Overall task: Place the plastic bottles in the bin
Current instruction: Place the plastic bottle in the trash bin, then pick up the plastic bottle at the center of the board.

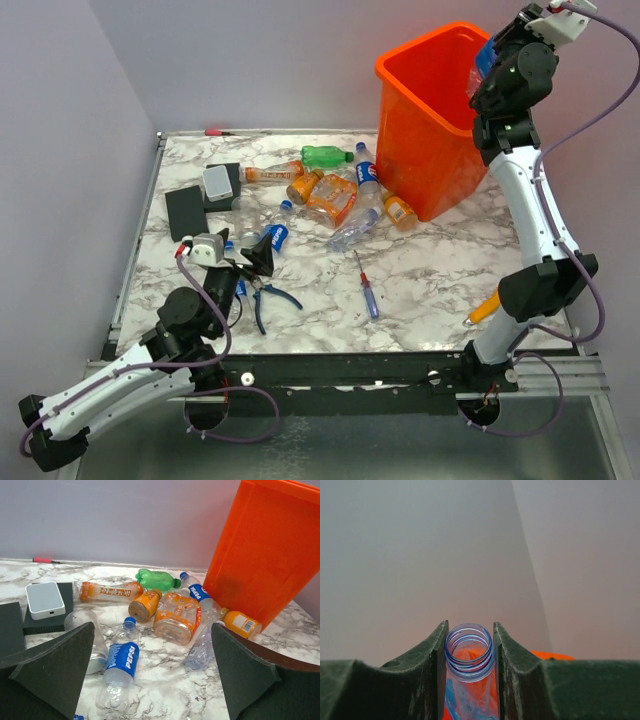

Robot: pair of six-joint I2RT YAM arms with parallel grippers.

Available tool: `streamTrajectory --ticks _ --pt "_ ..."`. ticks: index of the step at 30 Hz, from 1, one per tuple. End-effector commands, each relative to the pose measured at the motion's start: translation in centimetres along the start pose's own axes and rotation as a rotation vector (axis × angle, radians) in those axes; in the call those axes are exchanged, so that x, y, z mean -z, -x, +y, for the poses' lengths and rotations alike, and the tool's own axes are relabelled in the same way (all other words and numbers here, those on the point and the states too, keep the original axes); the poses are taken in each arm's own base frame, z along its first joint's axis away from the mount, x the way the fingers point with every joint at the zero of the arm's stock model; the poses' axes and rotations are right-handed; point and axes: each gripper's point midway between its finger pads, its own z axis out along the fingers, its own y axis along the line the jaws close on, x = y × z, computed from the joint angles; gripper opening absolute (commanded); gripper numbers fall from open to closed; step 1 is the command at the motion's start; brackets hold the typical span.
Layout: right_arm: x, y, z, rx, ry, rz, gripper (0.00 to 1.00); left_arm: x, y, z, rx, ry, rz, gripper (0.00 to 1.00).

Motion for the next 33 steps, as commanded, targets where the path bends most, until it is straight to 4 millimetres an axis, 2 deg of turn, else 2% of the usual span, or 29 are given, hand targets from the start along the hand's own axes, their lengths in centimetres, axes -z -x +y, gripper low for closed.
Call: streamTrajectory --ticks 1,2,4,5,6,8,11,14,17,21,24,26,28,30,33 --pt "-0.7 -4.3 -1.3 -0.023 -0.033 0.113 0.06 -0.2 0.0 0.4 -0.006 0.031 0.014 0.99" --pt "-0.6 -5.6 -1.1 -0.016 -0.013 0.145 0.19 -0.2 -0.2 0.2 -0.011 0.025 0.02 0.99" --pt "-0.2 -7.3 -0.4 -0.009 0.034 0.201 0.51 -0.4 -0.5 -0.2 -0.02 0.009 0.032 0.99" --pt "0.0 -8.0 -0.1 -0.006 0.056 0.227 0.63 -0.4 -0.6 -0.4 -0.023 0.002 0.037 0.99" --pt "0.1 -8.4 0.3 -0.011 0.081 0.246 0.69 -0.5 -0.8 -0.6 -0.025 -0.005 0.044 0.99" --pt "0.3 -7.9 1.3 -0.039 0.124 0.256 0.76 -0.6 -1.1 -0.9 -0.03 -0.014 0.054 0.99" --pt "0.5 -5.5 2.5 -0.095 0.183 0.241 0.8 -0.7 -1.4 -1.1 -0.036 -0.02 0.065 0.99" --pt "1.3 -1.9 3.8 -0.179 0.26 0.225 0.81 -0.8 -1.7 -1.3 -0.042 -0.024 0.074 0.99" --pt "3.6 1.5 5.2 -0.268 0.372 0.242 0.81 -1.0 -2.2 -1.6 -0.046 -0.033 0.088 0.99" --pt "9.6 4.7 7.3 -0.358 0.592 0.286 0.81 -1.2 -3.1 -2.2 -0.062 -0.052 0.117 0.99" --pt "16.1 4.9 8.8 -0.394 0.806 0.365 0.8 -1.4 -3.8 -2.3 -0.077 -0.05 0.138 0.99" --pt "20.8 4.1 9.3 -0.405 0.93 0.44 0.8 -1.5 -4.2 -2.3 -0.091 -0.044 0.154 0.99" --pt "25.7 1.4 9.0 -0.411 1.026 0.555 0.8 -1.6 -4.7 -2.2 -0.111 -0.038 0.176 0.99" --pt "30.0 -1.0 7.8 -0.432 1.102 0.664 0.79 -1.7 -5.5 -2.2 -0.145 -0.031 0.206 0.99" --pt "34.9 -5.0 4.8 -0.458 1.109 0.804 0.78 -2.1 -6.8 -2.0 -0.2 -0.001 0.265 0.99"
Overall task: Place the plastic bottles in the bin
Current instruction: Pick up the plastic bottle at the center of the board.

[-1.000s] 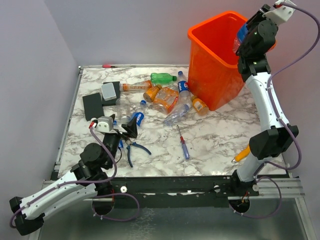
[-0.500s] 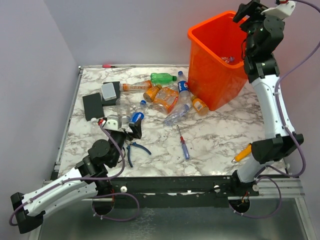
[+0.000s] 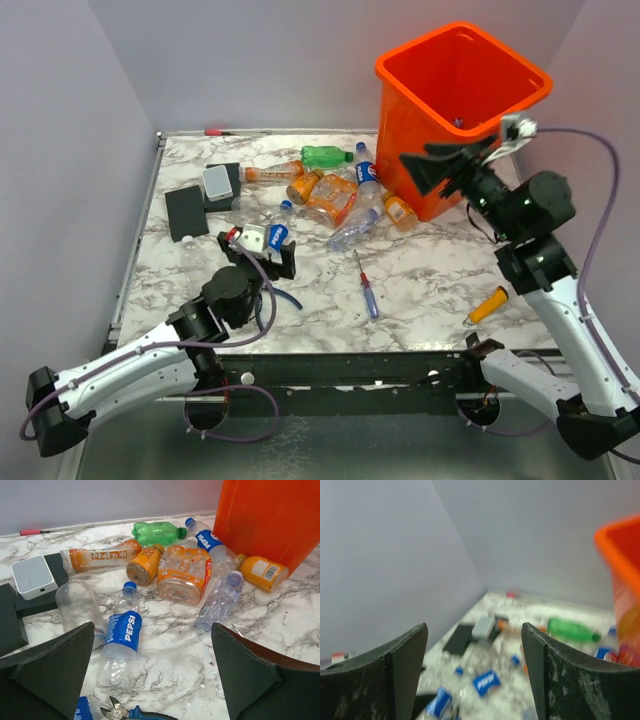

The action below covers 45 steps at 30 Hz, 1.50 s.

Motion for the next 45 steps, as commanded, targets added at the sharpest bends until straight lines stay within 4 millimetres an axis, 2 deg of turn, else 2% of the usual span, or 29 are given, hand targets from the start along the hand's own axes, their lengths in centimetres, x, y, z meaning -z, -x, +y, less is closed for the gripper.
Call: streamTrajectory --ticks 1,4,7,9,12,13,16,19,25,33,39,45 --pt "4.8 -12.4 -0.6 -0.171 0.046 0.295 0.78 -0.8 -1.0 0.0 -0.061 0.04 0.086 0.99" --pt "8.3 -18.0 -3.0 -0.23 -0.053 0.387 0.78 -1.6 -2.6 0.0 -0.098 0.079 0.174 0.99" --pt "10.9 -21.5 -4.1 -0.277 -0.105 0.446 0.77 -3.3 -4.6 0.9 -0.127 0.126 0.312 0.99" --pt "12.1 -22.9 -4.4 -0.293 -0.12 0.462 0.77 -4.5 -6.2 2.1 -0.125 0.155 0.424 0.99" --pt "13.3 -24.3 -4.6 -0.309 -0.127 0.484 0.77 -6.4 -7.5 2.6 -0.127 0.147 0.541 0.99" --pt "13.6 -24.7 -4.6 -0.316 -0.128 0.492 0.77 -6.7 -8.6 2.9 -0.157 0.153 0.592 0.99" --pt "14.5 -25.9 -4.6 -0.333 -0.126 0.526 0.77 -8.1 -10.3 3.7 -0.23 0.192 0.685 0.99" --pt "15.2 -26.5 -4.6 -0.342 -0.128 0.547 0.77 -8.8 -12.3 4.4 -0.27 0.215 0.762 0.99" --pt "16.4 -27.4 -4.5 -0.343 -0.129 0.569 0.77 -9.5 -14.8 4.4 -0.31 0.218 0.835 0.99" --pt "16.8 -27.1 -4.6 -0.322 -0.139 0.573 0.77 -9.9 -17.9 5.3 -0.384 0.258 0.916 0.97" --pt "16.6 -26.6 -4.6 -0.309 -0.141 0.566 0.77 -9.3 -20.3 5.5 -0.406 0.258 0.978 0.9" --pt "16.4 -26.1 -4.6 -0.299 -0.146 0.561 0.77 -8.9 -21.0 5.5 -0.395 0.248 0.991 0.77"
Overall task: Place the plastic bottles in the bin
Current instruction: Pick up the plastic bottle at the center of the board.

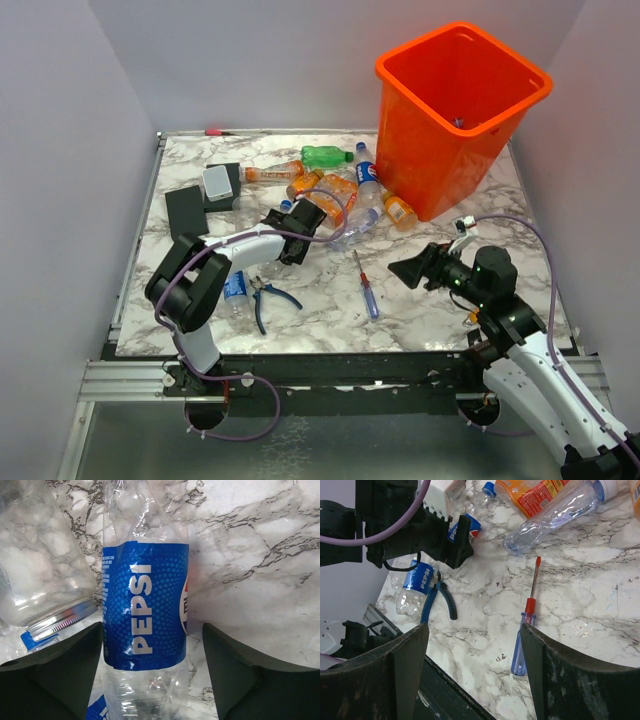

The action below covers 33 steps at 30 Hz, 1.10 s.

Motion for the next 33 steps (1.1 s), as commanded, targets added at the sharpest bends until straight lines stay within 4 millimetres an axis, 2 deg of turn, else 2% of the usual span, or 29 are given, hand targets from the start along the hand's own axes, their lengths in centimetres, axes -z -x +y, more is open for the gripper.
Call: streamTrajectory --ticks 1,6,11,13,16,18,21,23,26,29,33 --pt "0.4 0.9 0.7 0.026 0.005 -0.009 0.77 -0.5 -1.1 -0.1 -0.006 -0.005 0.029 0.73" --pt "0.4 1.1 0.9 0.025 0.003 -0.008 0.77 0.1 -0.5 -0.3 0.014 -0.033 0.008 0.49" --pt "0.7 1.9 1.2 0.034 -0.001 -0.019 0.77 2.4 1.3 0.1 0.076 -0.072 -0.066 0.37" --pt "0.9 2.4 1.5 0.049 -0.002 -0.026 0.77 4.4 3.0 0.5 0.123 -0.108 -0.136 0.35" --pt "1.3 3.6 2.5 0.077 0.015 -0.046 0.77 8.7 6.3 0.6 0.193 -0.235 -0.313 0.34" --pt "1.5 4.7 3.7 0.096 0.05 -0.07 0.78 12.5 8.4 0.3 0.21 -0.362 -0.472 0.34" --pt "1.9 6.2 6.3 0.111 0.156 -0.103 0.78 18.3 9.8 -1.0 0.187 -0.59 -0.703 0.35" --pt "2.0 7.0 8.4 0.107 0.25 -0.122 0.78 21.9 9.7 -1.8 0.149 -0.73 -0.848 0.36" --pt "1.9 8.6 11.1 0.085 0.376 -0.141 0.79 25.7 8.3 -2.6 0.125 -0.888 -1.019 0.36" --pt "1.3 10.2 13.0 0.076 0.437 -0.132 0.79 27.8 6.8 -3.4 0.146 -1.016 -1.122 0.36" --pt "0.4 12.3 14.4 0.106 0.434 -0.18 0.81 29.3 6.0 -3.8 0.165 -1.106 -1.182 0.33"
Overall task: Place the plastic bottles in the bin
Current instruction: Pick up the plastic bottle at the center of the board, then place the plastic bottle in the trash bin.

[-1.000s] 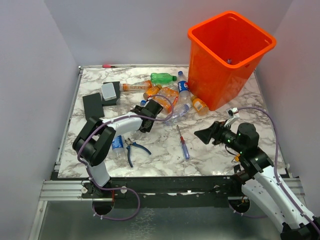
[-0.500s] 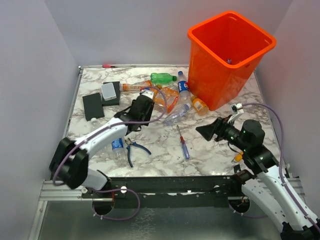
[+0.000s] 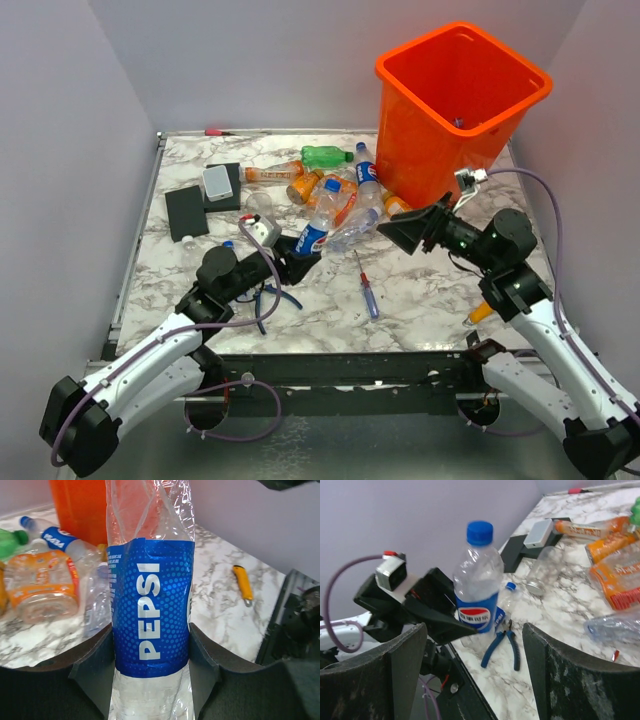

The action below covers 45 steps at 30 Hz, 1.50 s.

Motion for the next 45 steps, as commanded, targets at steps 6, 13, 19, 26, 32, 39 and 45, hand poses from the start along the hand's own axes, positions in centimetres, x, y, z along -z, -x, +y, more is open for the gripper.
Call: streamTrajectory --ticks 6,13,19,26,32,39,45 --pt "-4.2 3.7 4.3 0.036 0.127 -0.097 0.81 1.0 3.5 -6.1 0.01 -0.29 -0.205 0.3" --pt "-7.9 4.2 5.9 0.063 0.134 -0.132 0.81 1.0 3.0 -6.9 0.027 -0.314 -0.192 0.28" --pt "-8.8 5.3 5.9 0.071 0.106 -0.177 0.8 0.9 2.8 -7.1 0.03 -0.32 -0.185 0.27" --pt "-9.9 4.4 5.5 0.063 0.097 -0.132 0.67 0.9 2.7 -7.2 0.028 -0.323 -0.184 0.26" --pt "-10.5 2.7 5.9 0.058 0.128 -0.056 0.68 0.8 2.7 -7.2 0.031 -0.318 -0.184 0.25" --pt "-10.4 2.3 5.9 0.059 0.118 -0.052 0.33 0.8 2.7 -7.2 0.033 -0.315 -0.185 0.26" --pt "-10.0 2.4 6.0 0.065 0.115 -0.06 0.0 0.8 2.7 -6.7 0.044 -0.286 -0.182 0.76"
